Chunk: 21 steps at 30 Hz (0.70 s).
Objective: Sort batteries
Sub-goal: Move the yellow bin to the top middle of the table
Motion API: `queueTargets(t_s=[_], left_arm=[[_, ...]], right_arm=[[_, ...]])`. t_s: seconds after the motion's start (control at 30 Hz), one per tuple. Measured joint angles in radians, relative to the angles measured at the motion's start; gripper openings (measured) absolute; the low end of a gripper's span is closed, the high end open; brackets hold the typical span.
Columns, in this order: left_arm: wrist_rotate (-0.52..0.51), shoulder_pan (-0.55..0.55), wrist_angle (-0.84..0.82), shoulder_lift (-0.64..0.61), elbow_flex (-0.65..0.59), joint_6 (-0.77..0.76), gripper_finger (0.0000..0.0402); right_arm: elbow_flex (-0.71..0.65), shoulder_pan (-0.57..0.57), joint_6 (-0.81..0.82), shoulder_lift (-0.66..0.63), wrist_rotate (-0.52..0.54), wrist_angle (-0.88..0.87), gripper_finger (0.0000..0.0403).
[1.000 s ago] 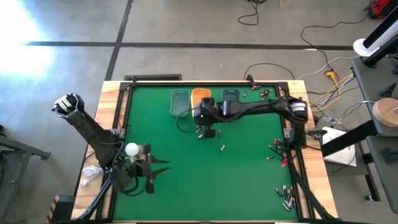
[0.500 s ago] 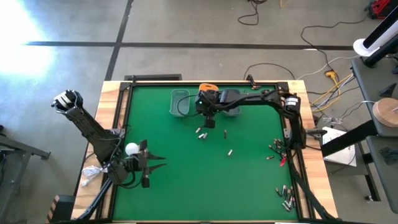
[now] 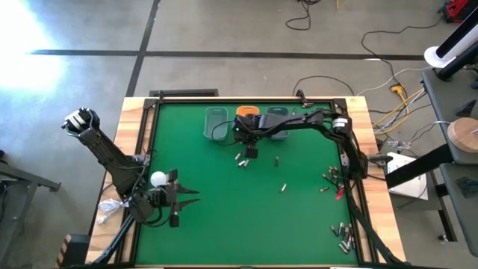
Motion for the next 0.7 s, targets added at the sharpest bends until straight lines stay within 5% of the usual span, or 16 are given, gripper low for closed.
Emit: queueTargets(t_s=[0.7], left_arm=[[0.018,0.000,-0.116,-0.041,0.068,0.031,0.0080]], right_arm=[[0.000,0.065,0.007,0.001,-0.004,-0.019,0.0013]])
